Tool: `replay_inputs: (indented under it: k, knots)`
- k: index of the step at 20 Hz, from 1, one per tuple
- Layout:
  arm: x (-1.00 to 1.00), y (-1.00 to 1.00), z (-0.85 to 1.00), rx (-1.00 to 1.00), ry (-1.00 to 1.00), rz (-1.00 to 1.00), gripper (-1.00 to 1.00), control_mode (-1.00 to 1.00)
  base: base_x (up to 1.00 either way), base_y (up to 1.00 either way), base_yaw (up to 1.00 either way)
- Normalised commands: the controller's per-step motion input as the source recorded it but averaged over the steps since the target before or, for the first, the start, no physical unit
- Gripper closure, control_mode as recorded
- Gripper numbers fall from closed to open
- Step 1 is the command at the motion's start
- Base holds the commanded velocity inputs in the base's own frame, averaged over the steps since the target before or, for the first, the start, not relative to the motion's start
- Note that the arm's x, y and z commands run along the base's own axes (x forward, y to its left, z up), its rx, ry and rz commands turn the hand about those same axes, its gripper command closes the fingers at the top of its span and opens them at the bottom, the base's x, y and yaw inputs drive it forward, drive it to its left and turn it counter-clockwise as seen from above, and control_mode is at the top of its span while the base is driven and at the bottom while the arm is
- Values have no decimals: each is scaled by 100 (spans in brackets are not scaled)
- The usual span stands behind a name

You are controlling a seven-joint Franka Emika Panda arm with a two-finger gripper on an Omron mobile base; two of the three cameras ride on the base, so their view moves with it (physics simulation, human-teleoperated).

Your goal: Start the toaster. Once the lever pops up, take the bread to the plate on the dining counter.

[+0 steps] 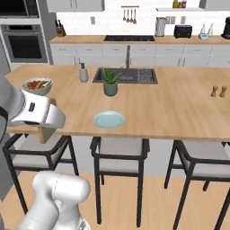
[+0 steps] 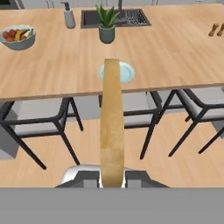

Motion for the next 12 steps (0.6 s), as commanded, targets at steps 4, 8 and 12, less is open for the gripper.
replay_inputs:
  k: [4, 8, 12]
  knots:
    - [0, 0, 0, 0, 0, 0, 100, 100, 64, 64, -22]
    - [0, 0, 0, 0, 0, 0, 100, 100, 32, 1, 13]
    - [0, 0, 0, 0, 0, 0, 100, 100, 47, -13, 28]
